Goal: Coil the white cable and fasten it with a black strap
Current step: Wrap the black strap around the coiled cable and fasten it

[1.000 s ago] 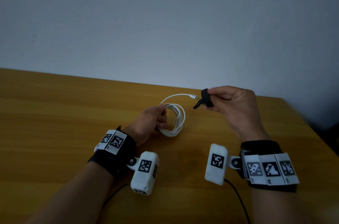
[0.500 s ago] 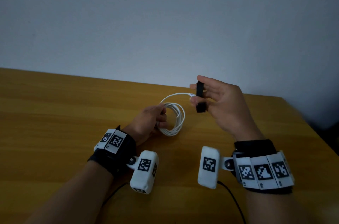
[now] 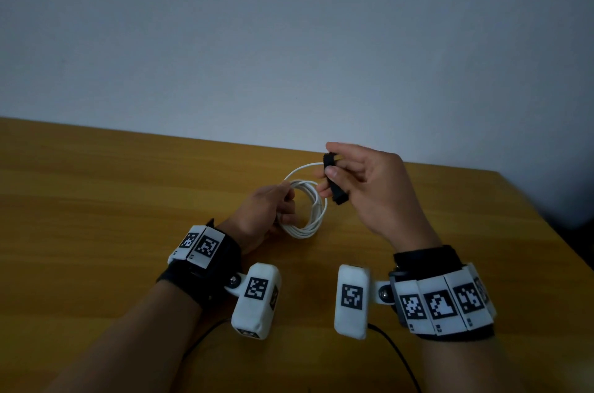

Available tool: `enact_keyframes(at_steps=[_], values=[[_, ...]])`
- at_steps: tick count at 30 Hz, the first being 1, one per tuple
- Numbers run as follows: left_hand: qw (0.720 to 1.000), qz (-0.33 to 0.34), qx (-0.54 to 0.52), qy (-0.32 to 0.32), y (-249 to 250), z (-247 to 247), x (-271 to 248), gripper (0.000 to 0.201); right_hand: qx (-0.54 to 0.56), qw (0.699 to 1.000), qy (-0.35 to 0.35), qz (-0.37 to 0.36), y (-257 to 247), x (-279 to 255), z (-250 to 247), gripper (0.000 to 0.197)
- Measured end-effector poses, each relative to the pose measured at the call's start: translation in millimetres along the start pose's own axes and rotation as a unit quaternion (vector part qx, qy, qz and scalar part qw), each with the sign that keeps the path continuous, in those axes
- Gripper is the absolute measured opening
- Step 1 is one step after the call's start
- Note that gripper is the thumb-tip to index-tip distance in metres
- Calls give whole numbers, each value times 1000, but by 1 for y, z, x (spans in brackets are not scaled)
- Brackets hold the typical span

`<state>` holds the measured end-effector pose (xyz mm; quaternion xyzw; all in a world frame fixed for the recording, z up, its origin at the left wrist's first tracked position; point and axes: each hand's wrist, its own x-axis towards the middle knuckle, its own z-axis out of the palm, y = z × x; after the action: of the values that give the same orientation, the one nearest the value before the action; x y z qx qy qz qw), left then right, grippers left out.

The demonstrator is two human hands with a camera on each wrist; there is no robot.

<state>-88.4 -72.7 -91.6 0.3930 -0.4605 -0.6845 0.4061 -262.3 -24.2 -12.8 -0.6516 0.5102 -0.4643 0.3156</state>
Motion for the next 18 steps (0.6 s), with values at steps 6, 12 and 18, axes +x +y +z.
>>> enact_keyframes(at_steps=[6,12,18], values=[[1000,3,4,-8,-1,-1,0,31,-21,998,61,6,2,1,1,27],[1000,5,13,-11,-1,-1,0,31,-39,992,114,-21,11,1,9,8],[999,7,13,-36,-3,-3,1,31,9,994,112,11,7,1,17,9]])
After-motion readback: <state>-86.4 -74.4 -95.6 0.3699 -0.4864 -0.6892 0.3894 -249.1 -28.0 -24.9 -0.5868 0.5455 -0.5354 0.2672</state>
